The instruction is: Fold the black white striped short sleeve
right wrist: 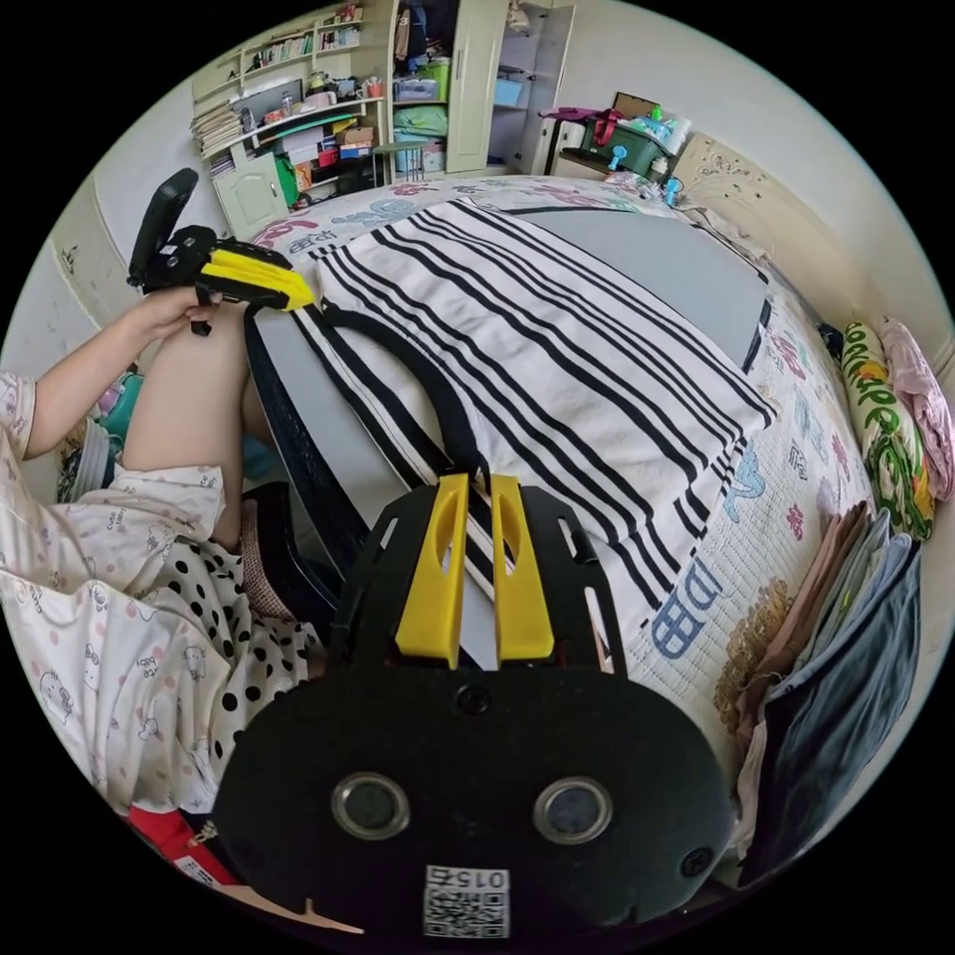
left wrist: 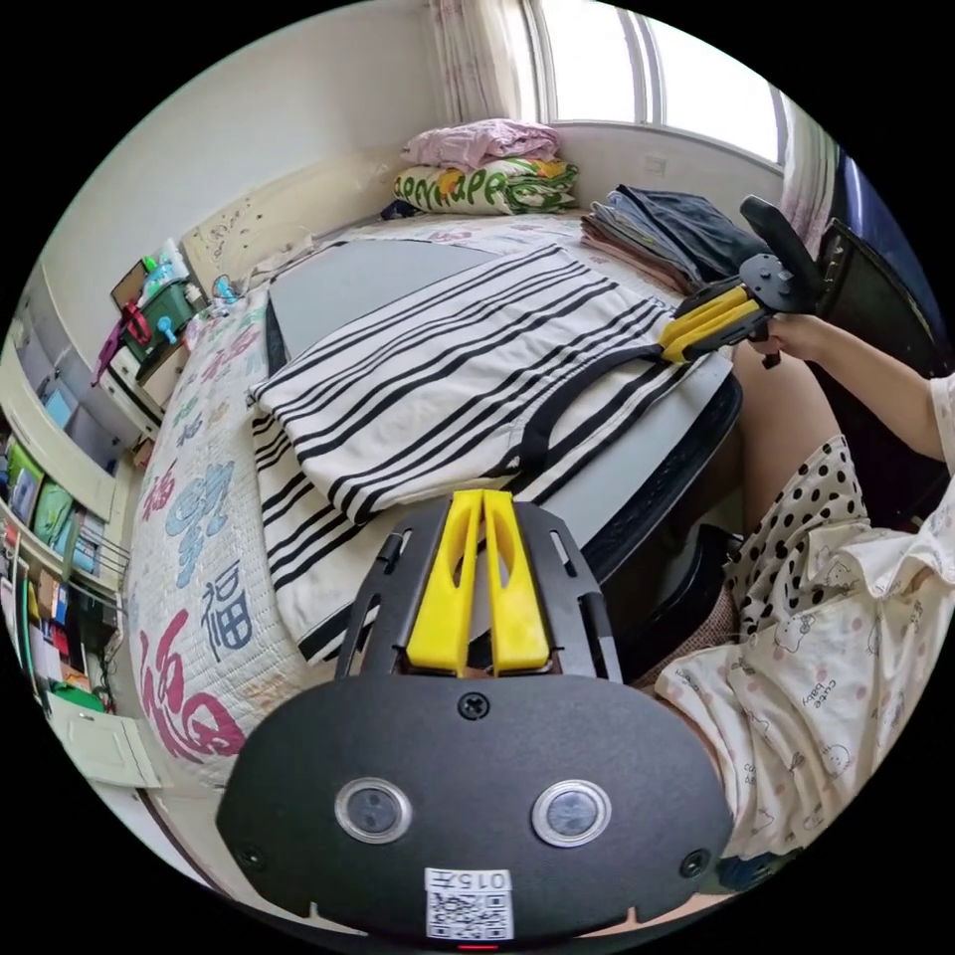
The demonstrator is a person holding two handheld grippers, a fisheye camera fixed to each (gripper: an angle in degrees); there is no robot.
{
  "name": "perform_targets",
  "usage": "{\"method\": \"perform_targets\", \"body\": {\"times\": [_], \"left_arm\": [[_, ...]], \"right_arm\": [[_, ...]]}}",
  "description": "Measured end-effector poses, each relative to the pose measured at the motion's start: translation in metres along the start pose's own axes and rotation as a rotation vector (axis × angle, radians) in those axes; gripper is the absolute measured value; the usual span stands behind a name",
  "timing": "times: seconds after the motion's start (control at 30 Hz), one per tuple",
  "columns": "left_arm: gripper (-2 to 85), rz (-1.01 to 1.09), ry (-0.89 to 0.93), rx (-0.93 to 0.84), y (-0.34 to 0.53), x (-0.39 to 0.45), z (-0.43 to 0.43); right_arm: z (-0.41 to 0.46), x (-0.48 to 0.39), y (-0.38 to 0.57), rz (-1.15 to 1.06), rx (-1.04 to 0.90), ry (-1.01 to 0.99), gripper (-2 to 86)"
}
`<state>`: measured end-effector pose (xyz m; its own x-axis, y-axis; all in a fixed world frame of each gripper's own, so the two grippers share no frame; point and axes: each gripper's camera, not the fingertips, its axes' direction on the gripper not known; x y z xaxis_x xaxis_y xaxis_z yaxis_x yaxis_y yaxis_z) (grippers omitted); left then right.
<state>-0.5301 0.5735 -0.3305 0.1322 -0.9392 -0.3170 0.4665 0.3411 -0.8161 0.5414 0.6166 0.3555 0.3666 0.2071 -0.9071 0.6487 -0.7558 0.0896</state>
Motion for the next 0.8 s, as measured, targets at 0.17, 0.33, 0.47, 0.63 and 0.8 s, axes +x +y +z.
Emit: {"method": "perform_targets", "body": {"times": [0.17,0.33,0.47,0.63,0.8], "left_arm": [[7.7,0.103,-0.004,0.014,-0.037,0.009,-0.017],[3.9,0.141,0.093,-0.065,-0.070,-0.006,-0.009],[2.3,0.164,0.074,-0.063,-0.080,-0.012,-0.020],[1.6,0.201,0.036,-0.015,-0.091,-0.012,-0.053],[2.0,0.161,0.065,-0.018,-0.098,-0.022,-0.050]], "right_arm": [[0.008,0.007,0.003,0.057,0.003,-0.049,4.8],[0.014,0.005,0.004,0.053,-0.013,-0.044,4.8],[0.016,0.003,0.007,0.047,-0.011,-0.036,4.6],[0.005,0.003,0.013,0.038,-0.041,-0.036,2.0],[0.003,0.005,0.031,0.044,-0.035,-0.003,0.9]]}}
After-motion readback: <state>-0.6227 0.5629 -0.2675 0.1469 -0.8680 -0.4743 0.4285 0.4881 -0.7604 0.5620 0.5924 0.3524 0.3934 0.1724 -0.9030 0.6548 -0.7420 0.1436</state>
